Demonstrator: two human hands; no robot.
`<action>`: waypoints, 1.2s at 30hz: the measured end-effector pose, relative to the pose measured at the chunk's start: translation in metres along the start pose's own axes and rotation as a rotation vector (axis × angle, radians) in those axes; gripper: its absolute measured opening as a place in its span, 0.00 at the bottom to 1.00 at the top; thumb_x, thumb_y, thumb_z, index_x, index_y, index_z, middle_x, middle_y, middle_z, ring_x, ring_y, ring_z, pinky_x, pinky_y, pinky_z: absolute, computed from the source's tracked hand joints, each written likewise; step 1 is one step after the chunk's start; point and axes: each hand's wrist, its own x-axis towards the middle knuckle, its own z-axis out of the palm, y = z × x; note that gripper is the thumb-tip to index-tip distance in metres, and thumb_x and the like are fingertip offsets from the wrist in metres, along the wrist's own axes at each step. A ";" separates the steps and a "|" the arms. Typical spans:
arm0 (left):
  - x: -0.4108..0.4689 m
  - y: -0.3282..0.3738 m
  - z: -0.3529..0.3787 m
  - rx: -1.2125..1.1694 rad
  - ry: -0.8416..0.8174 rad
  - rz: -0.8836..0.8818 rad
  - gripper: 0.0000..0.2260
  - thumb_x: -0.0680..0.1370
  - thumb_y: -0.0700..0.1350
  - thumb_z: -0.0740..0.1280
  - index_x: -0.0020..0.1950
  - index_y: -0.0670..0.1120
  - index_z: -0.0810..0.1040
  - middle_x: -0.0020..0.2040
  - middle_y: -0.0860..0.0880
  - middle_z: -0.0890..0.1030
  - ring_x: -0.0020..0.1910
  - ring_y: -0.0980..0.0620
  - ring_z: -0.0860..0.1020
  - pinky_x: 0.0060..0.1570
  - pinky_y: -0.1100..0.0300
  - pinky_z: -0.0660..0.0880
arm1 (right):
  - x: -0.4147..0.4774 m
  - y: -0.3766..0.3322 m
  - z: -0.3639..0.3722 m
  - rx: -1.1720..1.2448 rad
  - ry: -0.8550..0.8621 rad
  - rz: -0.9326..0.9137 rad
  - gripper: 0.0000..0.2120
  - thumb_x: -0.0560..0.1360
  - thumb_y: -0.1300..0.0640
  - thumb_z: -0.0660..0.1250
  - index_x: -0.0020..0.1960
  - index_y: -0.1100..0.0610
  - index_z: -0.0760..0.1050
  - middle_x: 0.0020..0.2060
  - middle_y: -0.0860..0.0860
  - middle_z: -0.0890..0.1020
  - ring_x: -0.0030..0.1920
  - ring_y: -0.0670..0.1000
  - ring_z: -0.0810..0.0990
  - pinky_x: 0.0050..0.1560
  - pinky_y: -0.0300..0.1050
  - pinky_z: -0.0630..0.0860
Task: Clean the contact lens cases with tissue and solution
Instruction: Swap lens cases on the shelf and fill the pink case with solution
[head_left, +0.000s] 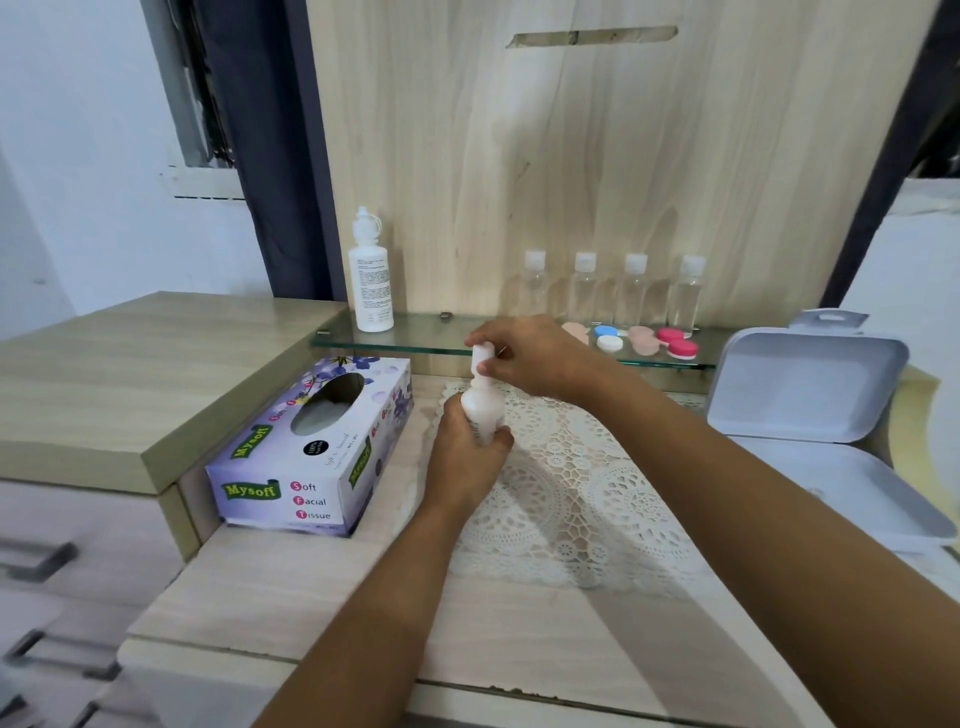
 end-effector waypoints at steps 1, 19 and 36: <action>0.000 0.000 0.000 -0.003 -0.001 -0.001 0.19 0.75 0.43 0.67 0.64 0.47 0.65 0.50 0.51 0.73 0.46 0.52 0.74 0.36 0.64 0.68 | 0.000 0.000 0.001 -0.012 -0.007 0.010 0.16 0.76 0.56 0.66 0.63 0.55 0.74 0.58 0.52 0.78 0.55 0.49 0.76 0.49 0.38 0.69; 0.002 -0.002 0.001 -0.025 -0.005 -0.023 0.20 0.75 0.43 0.67 0.64 0.47 0.65 0.52 0.50 0.74 0.49 0.50 0.75 0.45 0.58 0.71 | 0.003 -0.005 0.004 0.054 0.064 0.046 0.11 0.75 0.58 0.66 0.56 0.59 0.77 0.54 0.52 0.80 0.50 0.46 0.76 0.42 0.35 0.69; 0.002 -0.003 0.001 -0.054 -0.015 -0.016 0.18 0.75 0.43 0.67 0.62 0.49 0.65 0.53 0.49 0.75 0.49 0.49 0.76 0.49 0.51 0.76 | 0.004 -0.002 0.009 -0.022 0.115 0.147 0.22 0.74 0.43 0.64 0.49 0.64 0.77 0.45 0.56 0.80 0.46 0.54 0.77 0.46 0.48 0.73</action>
